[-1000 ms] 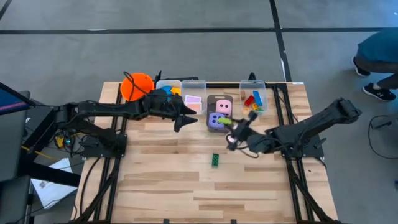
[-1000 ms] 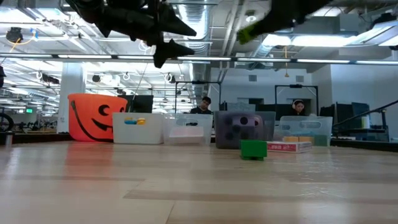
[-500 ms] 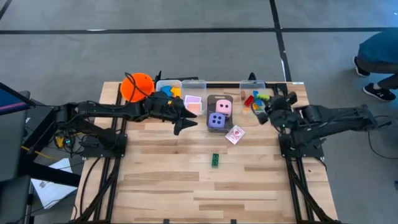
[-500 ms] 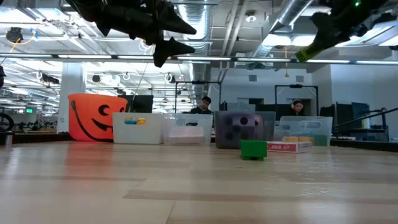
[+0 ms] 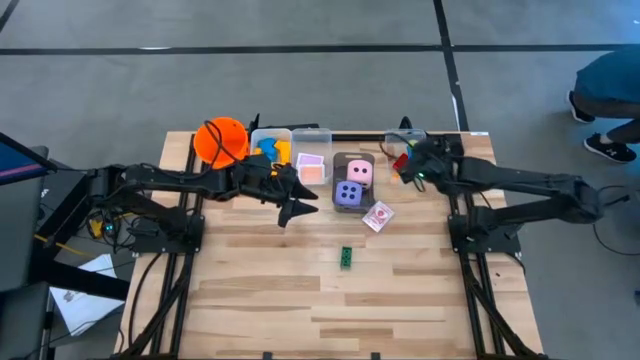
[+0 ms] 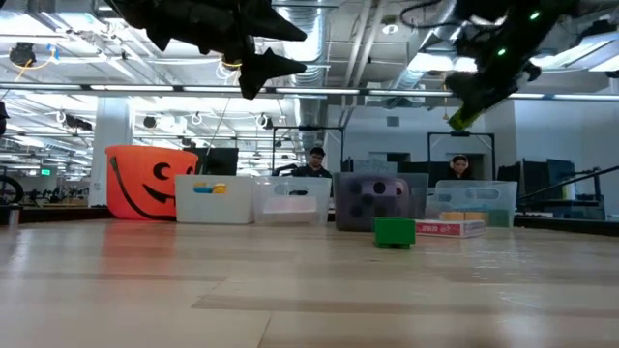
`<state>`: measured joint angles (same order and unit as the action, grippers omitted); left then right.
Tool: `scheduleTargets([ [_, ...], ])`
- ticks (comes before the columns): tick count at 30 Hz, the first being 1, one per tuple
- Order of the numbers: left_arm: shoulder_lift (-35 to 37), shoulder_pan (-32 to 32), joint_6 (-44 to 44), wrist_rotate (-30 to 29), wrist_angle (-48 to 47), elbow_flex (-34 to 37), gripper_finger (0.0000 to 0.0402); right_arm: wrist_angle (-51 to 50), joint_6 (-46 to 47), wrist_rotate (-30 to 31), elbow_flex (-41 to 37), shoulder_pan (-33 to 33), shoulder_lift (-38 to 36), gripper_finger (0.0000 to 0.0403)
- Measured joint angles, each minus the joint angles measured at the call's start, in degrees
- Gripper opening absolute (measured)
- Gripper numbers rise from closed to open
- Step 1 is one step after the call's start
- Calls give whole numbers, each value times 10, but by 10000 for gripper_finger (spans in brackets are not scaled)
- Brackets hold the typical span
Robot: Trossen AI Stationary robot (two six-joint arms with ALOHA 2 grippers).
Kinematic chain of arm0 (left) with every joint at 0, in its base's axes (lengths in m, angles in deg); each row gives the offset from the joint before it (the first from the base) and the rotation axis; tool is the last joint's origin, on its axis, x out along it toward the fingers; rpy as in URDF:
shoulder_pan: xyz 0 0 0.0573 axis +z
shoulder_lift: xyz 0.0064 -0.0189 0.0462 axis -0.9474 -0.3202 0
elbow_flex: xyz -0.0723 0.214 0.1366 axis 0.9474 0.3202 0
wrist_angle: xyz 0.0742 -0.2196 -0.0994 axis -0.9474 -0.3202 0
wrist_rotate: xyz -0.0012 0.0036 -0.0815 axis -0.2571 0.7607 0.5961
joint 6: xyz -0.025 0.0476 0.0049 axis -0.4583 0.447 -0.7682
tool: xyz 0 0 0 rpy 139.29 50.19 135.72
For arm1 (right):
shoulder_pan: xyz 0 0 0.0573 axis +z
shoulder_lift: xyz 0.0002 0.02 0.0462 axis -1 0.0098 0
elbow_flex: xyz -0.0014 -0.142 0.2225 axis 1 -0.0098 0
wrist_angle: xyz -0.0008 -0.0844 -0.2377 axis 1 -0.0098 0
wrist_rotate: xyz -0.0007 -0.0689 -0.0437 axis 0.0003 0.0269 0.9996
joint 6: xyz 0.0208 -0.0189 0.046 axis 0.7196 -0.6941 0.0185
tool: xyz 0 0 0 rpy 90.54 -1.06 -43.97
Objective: Pick & Place Toys
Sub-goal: Put the light green game piece into the right transparent bin, then put the green game piece into the right transparent bin
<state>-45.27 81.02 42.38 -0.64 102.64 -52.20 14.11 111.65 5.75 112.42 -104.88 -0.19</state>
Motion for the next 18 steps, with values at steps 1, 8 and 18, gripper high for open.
scheduleTargets([
  [1,0,0,0,0,0,0,216,17,-8,0,0,-11,15,127],
  [8,0,0,-1,0,-1,0,210,76,-43,0,0,-88,106,207],
  [18,0,-1,31,0,3,15,216,85,-71,-137,0,-61,141,269],
])
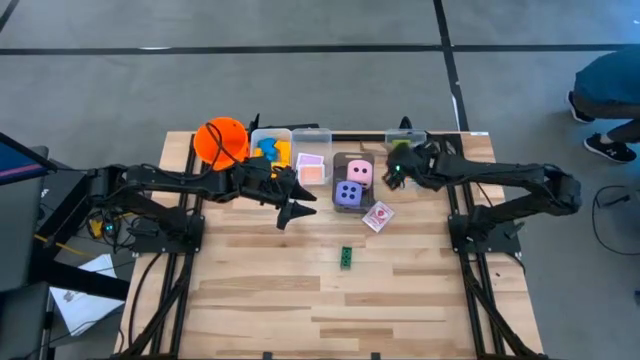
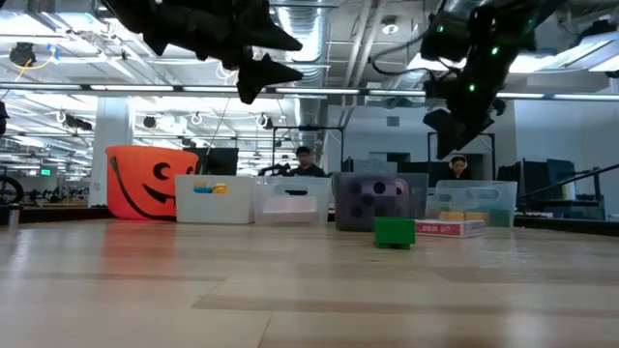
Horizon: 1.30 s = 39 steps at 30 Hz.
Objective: Pick & Place Toys
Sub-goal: Put the green game piece into the right transparent bin
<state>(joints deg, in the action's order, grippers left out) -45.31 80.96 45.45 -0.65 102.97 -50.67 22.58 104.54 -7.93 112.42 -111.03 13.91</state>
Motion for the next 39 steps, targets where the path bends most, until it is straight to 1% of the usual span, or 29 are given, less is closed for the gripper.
scheduleTargets([
  [3,-5,-11,50,-1,5,13,221,15,-27,-46,0,68,-6,270],
  [5,-8,-27,78,-1,7,22,227,21,-42,-61,0,122,-6,270],
  [7,-21,-48,106,-3,37,26,235,29,-59,-70,0,173,-6,270],
  [9,-31,-70,118,-19,62,35,244,48,-61,-73,0,225,0,270],
  [12,-60,-107,121,-95,125,35,258,74,-61,-73,0,289,4,270],
  [14,-84,-126,144,-151,158,35,265,102,-61,-73,1,321,11,270],
  [16,-106,-140,178,-194,172,35,270,106,-61,-73,-1,344,11,270],
  [17,-119,-145,193,-208,184,35,272,118,-61,-73,0,353,11,270],
  [20,-160,-152,212,-218,199,28,278,125,-61,-69,0,371,10,270],
  [23,-208,-154,212,-218,202,11,283,125,-61,-54,0,380,11,270],
  [26,-251,-154,212,-217,203,-11,290,122,-61,-51,0,380,11,270],
  [30,-292,-154,213,-200,203,-39,303,122,-61,-50,0,380,11,270],
  [34,-312,-154,213,-187,203,-49,323,119,-61,-50,0,380,10,270],
  [39,-314,-154,214,-184,194,-50,354,121,-61,-51,0,380,10,270],
])
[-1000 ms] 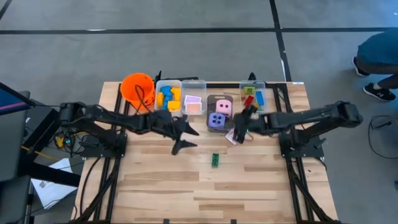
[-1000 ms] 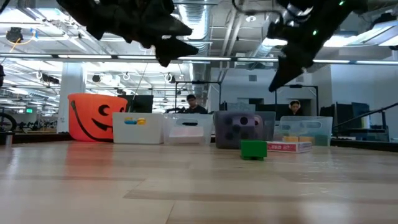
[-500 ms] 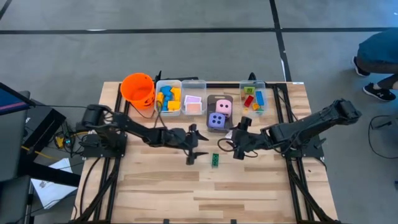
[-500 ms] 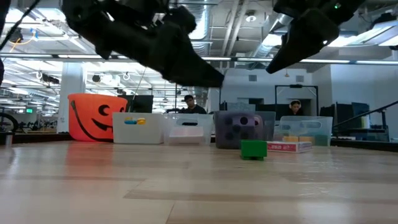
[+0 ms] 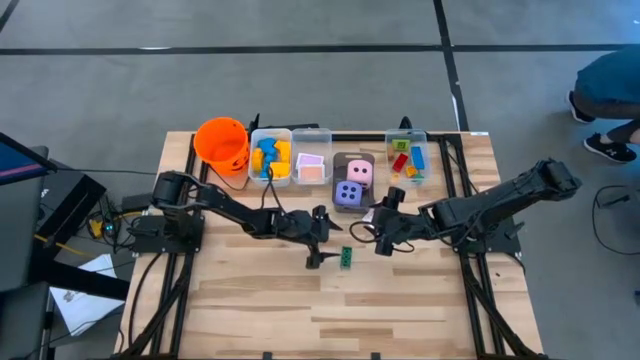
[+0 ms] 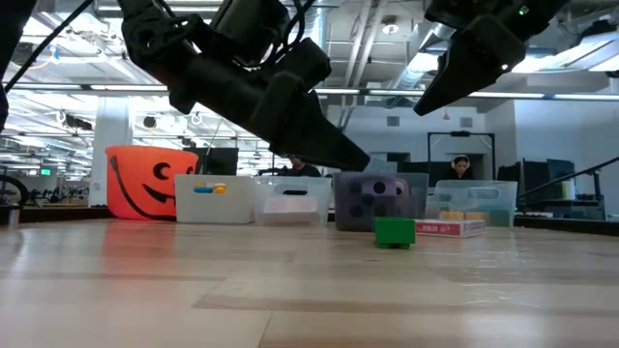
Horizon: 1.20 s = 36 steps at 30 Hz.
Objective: Pick & Place Toys
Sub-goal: Put the green game piece into the right transparent bin
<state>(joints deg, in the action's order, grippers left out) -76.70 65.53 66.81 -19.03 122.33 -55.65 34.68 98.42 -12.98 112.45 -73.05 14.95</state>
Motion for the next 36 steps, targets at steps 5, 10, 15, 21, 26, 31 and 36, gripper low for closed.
scheduleTargets([
  [5,0,-19,0,0,9,0,382,0,0,-1,0,0,0,270],
  [10,0,-43,0,0,8,1,398,0,9,-1,0,0,0,270],
  [15,0,-54,0,-39,8,1,396,0,14,-1,0,0,0,270],
  [21,-18,-51,-1,-50,36,1,399,2,19,-2,0,0,0,270],
  [26,-65,-51,-1,-43,86,-3,400,5,19,-2,0,0,0,270],
  [31,-93,-51,-2,-41,88,-26,400,5,20,-2,0,0,0,270],
  [36,-110,-50,-2,-41,89,-45,400,9,20,-2,0,0,0,270],
])
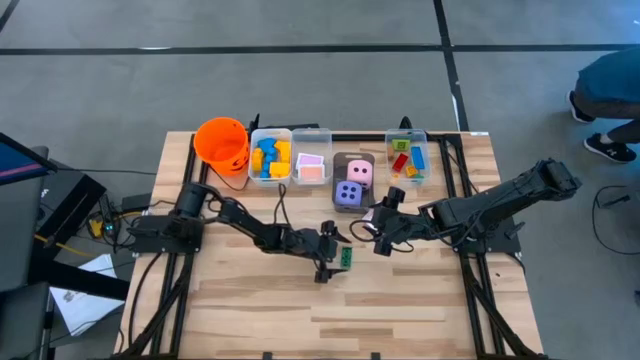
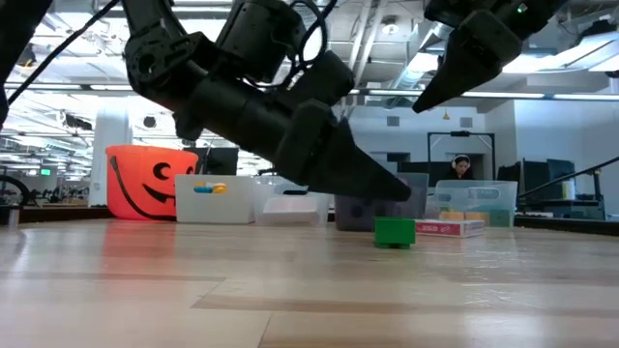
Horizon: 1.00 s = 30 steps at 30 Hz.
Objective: Pick & Place Toys
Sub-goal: Put the green game piece into the right transparent bin
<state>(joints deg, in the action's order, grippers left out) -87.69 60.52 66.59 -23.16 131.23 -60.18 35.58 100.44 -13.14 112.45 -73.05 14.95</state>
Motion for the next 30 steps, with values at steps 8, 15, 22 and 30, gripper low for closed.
scheduleTargets([
  [8,-17,0,-3,1,-6,-7,400,9,1,-4,0,0,0,270],
  [15,-17,0,-4,1,-7,-7,400,10,1,-4,0,0,0,270],
  [22,-17,0,-4,1,-22,-7,400,10,1,-4,0,0,0,270],
  [30,-17,2,-4,1,-39,-7,400,9,4,-4,0,0,0,270],
])
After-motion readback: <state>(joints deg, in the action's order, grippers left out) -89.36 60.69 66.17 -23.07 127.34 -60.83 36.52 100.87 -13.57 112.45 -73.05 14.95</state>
